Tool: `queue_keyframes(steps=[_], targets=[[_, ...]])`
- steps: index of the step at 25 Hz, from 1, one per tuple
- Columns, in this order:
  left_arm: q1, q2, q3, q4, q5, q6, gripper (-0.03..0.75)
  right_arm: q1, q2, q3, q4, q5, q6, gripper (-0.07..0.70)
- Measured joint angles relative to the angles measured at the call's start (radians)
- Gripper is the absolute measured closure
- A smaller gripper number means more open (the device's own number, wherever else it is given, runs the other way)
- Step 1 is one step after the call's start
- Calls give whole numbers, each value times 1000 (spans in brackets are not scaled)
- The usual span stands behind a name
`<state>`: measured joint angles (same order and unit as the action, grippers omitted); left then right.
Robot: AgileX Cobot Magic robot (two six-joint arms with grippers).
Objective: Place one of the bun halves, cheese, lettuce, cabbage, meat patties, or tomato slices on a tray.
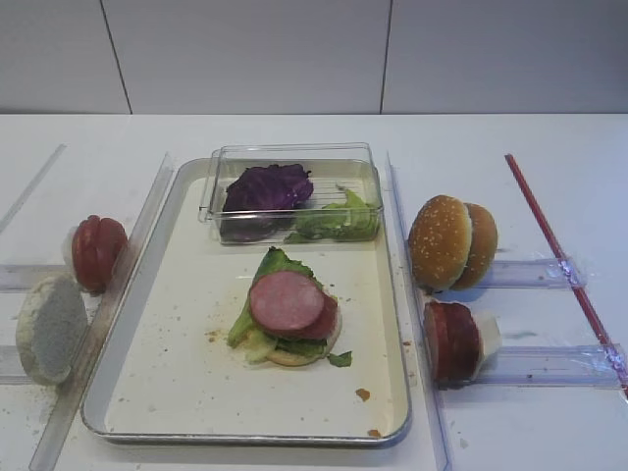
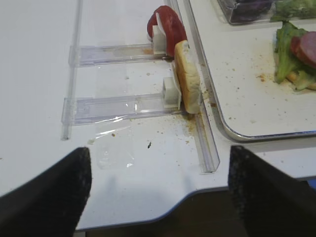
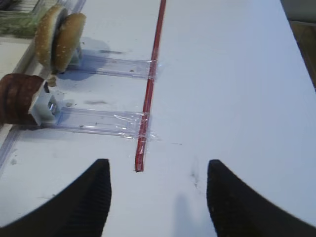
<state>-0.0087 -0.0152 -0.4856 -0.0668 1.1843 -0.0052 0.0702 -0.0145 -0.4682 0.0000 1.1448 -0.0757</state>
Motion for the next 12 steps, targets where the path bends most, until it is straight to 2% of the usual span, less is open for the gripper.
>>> queue_keyframes(steps=[4, 12], targets=[[0, 0, 0, 0, 0, 0, 179, -80, 0, 0, 0, -1, 0, 176], [0, 0, 0, 0, 0, 0, 179, -99, 0, 0, 7, -3, -1, 176]])
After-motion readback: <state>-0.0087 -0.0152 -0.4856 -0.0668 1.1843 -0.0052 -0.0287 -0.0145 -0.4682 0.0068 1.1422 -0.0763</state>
